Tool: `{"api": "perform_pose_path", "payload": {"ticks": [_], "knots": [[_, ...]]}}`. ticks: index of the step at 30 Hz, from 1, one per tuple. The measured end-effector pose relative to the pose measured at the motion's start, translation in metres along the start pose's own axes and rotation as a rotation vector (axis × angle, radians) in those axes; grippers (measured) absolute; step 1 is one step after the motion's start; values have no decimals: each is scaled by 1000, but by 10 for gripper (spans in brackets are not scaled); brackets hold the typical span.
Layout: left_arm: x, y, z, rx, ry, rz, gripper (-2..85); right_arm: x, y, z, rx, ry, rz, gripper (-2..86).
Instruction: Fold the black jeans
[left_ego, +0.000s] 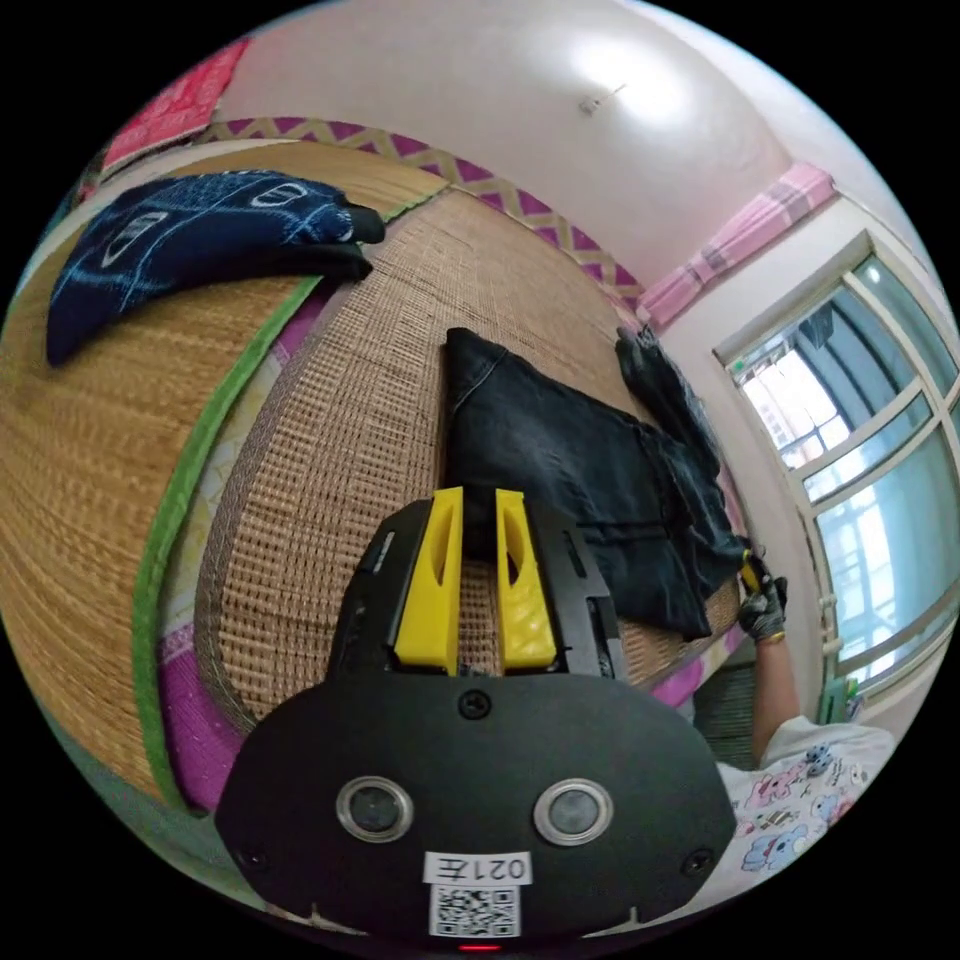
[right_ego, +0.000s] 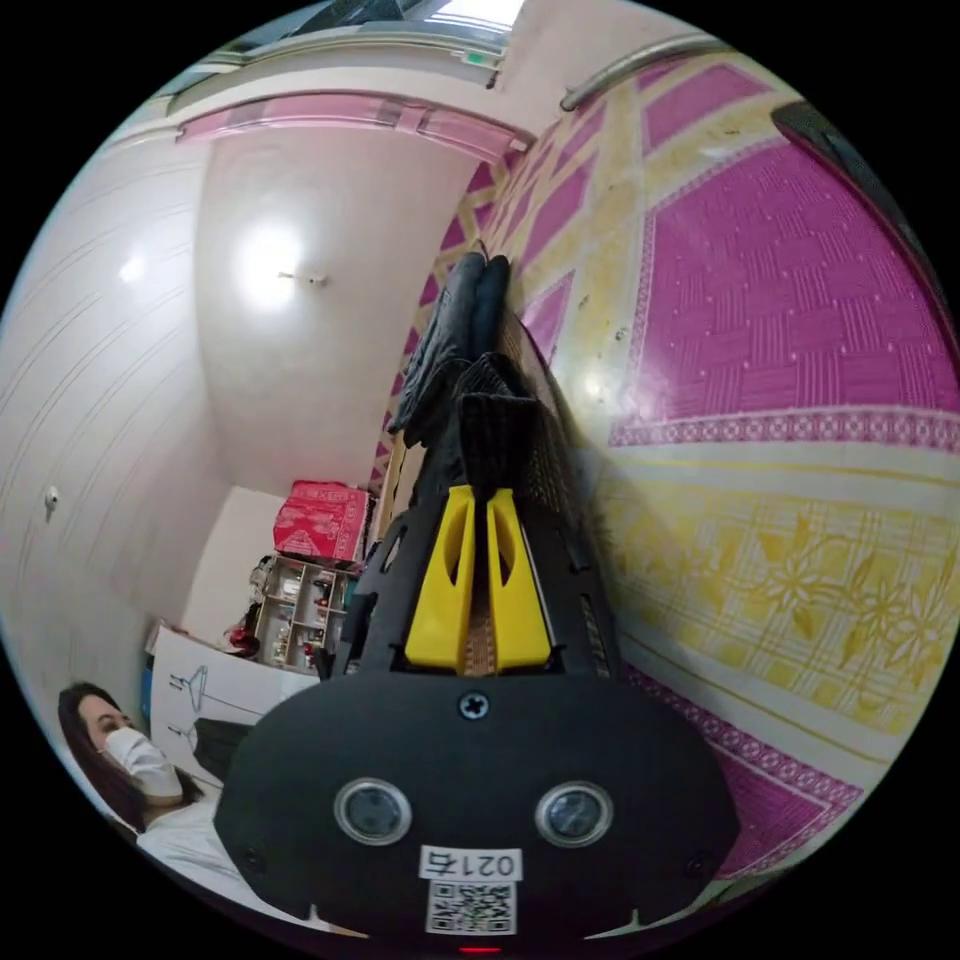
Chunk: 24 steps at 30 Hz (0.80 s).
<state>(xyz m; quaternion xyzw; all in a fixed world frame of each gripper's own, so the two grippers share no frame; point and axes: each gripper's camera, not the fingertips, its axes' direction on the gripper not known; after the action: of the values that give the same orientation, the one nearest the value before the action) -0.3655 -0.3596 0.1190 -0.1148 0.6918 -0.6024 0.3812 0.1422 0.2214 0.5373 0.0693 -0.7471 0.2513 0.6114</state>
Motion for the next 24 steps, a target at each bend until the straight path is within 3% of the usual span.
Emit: {"api": "perform_pose_path", "payload": {"ticks": [7, 10, 13, 15, 18, 24], "knots": [[52, -34, 49, -115, 63, 132, -6, 5, -20, -50, 98, 56, -6, 12], [68, -28, 35, -12, -23, 162, -5, 7, -14, -61, 62, 172, 14, 35], [119, -12, 11, 150, -138, 363, 1, -67, 12, -78, 234, 471, -260, 51], [162, -10, 26, 99, -75, 517, 20, -131, 26, -42, 195, 523, -540, 58], [234, -5, 74, 14, 33, 731, 59, -174, 28, 34, 9, 415, -725, 63], [321, -6, 172, -104, -3, 884, 98, -172, 31, 156, -166, 530, -868, 57]]}}
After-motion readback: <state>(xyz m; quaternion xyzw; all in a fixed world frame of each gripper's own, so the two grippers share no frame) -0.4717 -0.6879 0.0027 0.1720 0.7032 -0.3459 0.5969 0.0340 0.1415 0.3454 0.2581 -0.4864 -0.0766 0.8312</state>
